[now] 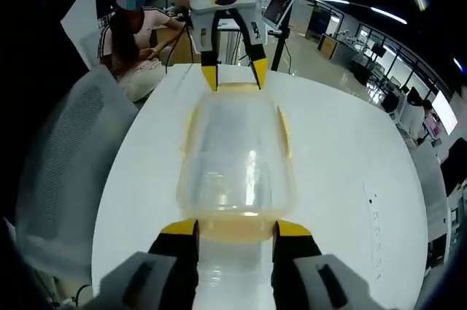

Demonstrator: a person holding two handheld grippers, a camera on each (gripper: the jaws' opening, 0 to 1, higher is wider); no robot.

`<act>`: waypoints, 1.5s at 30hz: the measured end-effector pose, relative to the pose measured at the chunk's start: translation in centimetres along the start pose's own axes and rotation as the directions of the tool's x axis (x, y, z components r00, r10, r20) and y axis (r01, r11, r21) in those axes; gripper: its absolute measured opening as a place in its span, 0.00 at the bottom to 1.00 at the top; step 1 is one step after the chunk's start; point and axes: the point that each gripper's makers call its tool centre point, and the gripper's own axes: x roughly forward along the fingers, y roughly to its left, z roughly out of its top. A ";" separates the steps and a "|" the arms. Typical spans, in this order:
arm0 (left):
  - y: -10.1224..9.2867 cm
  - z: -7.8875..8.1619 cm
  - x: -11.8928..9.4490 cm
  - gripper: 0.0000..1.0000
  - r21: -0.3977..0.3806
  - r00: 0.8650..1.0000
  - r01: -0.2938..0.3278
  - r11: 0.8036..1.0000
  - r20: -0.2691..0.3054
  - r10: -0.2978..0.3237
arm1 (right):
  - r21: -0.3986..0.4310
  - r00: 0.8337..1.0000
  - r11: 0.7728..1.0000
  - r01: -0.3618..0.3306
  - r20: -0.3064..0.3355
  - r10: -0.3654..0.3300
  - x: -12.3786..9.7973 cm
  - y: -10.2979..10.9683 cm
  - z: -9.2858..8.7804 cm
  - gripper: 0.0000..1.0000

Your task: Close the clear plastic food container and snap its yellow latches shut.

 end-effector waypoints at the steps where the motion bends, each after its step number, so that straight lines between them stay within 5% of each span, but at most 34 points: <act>1: -0.1 0.1 0.1 0.36 0.003 1.000 0.000 1.000 -0.001 0.000 | -0.001 1.000 1.000 -0.001 -0.003 0.001 0.0 0.0 -0.2 0.36; 18: -0.1 3.3 1.7 0.36 0.019 1.000 0.003 1.000 0.027 -0.004 | 0.017 1.000 1.000 0.011 -0.029 -0.011 -1.7 0.0 -3.3 0.37; 45: -0.5 5.5 3.8 0.35 -0.002 0.998 0.047 0.999 0.051 -0.047 | 0.035 0.997 0.999 0.000 -0.082 0.003 -2.6 0.0 -6.1 0.36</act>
